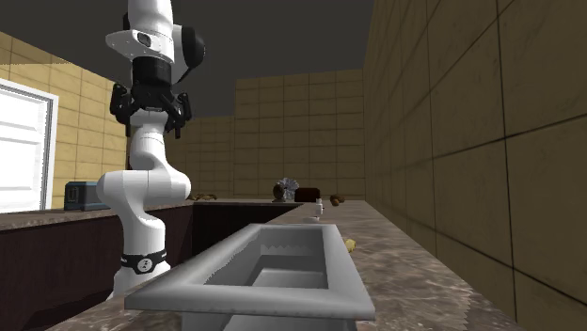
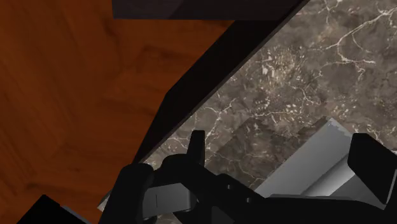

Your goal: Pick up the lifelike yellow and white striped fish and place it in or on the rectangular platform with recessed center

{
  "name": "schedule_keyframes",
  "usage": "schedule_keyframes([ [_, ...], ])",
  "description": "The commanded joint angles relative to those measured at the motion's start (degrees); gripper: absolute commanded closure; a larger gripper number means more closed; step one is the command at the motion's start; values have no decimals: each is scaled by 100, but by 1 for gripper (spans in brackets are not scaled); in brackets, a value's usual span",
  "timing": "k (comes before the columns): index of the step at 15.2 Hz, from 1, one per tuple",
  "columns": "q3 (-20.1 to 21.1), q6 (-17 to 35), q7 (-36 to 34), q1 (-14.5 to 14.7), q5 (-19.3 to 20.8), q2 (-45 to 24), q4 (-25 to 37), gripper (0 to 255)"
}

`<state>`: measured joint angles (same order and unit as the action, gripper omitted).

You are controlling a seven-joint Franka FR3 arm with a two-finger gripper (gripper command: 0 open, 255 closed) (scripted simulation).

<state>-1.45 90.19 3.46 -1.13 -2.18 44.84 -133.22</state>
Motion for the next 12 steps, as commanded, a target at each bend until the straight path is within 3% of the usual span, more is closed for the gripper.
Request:
schedule_keyframes([
  [1,0,0,0,0,0,0,0,0],
  [12,1740,717,-2699,33,-1106,1,-688,0],
])
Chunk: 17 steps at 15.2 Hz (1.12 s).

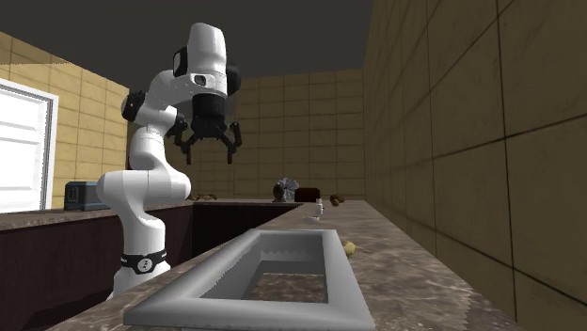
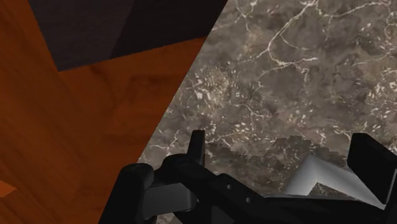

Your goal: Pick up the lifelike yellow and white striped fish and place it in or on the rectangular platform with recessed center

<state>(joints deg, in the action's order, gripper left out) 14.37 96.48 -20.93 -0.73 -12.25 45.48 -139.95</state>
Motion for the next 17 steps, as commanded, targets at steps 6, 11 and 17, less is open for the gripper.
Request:
schedule_keyframes([
  [6,1180,650,-1726,-93,-585,-675,122,0],
  [11,2068,1178,-2985,-331,-735,-1489,498,0],
  [17,3234,1820,-4698,-862,-333,-2850,1225,0],
])
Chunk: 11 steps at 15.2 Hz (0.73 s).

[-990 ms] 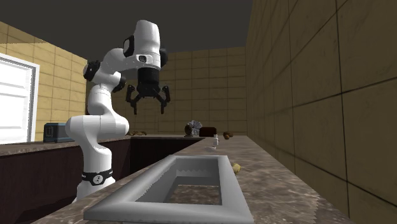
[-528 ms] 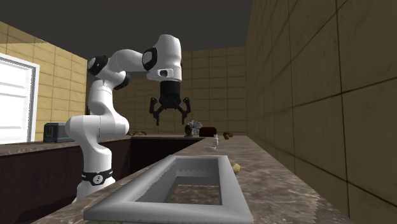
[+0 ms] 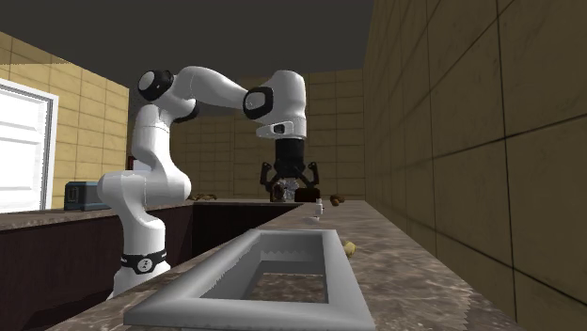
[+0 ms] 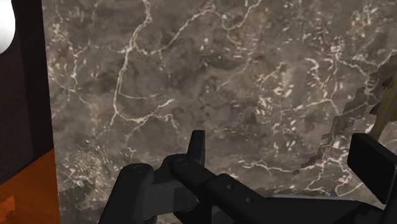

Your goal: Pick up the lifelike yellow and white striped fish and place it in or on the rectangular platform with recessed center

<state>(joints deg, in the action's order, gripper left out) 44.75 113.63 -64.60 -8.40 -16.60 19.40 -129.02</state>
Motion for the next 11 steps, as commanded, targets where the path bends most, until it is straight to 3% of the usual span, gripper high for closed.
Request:
schedule_keyframes([
  [1,399,205,-666,-197,272,-528,280,0],
  [4,968,460,-1819,-448,1050,-1549,773,0],
  [6,1172,539,-2696,-419,1788,-2362,1157,0],
  [8,1101,518,-3503,-125,2495,-3144,1591,0],
  [11,680,392,-4388,556,3204,-4081,2319,0],
])
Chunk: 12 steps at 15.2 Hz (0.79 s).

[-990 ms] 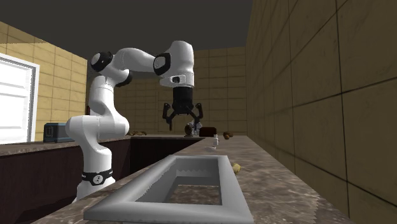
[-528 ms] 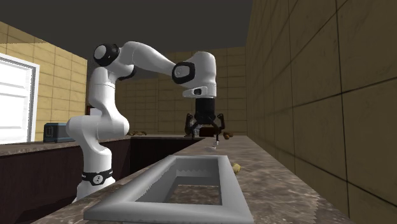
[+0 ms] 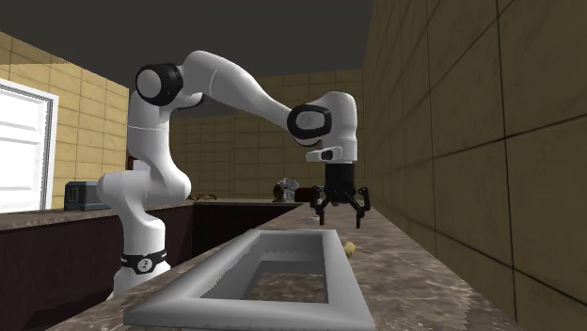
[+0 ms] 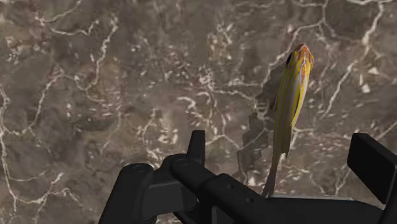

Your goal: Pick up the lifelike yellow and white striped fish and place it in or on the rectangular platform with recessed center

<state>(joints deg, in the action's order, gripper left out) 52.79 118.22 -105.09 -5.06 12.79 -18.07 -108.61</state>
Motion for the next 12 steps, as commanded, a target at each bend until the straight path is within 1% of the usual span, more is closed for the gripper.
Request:
schedule_keyframes([
  [1,-234,-100,-483,376,366,-504,443,0],
  [8,-404,331,-634,510,602,-755,197,0],
  [12,-418,365,-647,522,624,-778,180,0],
])
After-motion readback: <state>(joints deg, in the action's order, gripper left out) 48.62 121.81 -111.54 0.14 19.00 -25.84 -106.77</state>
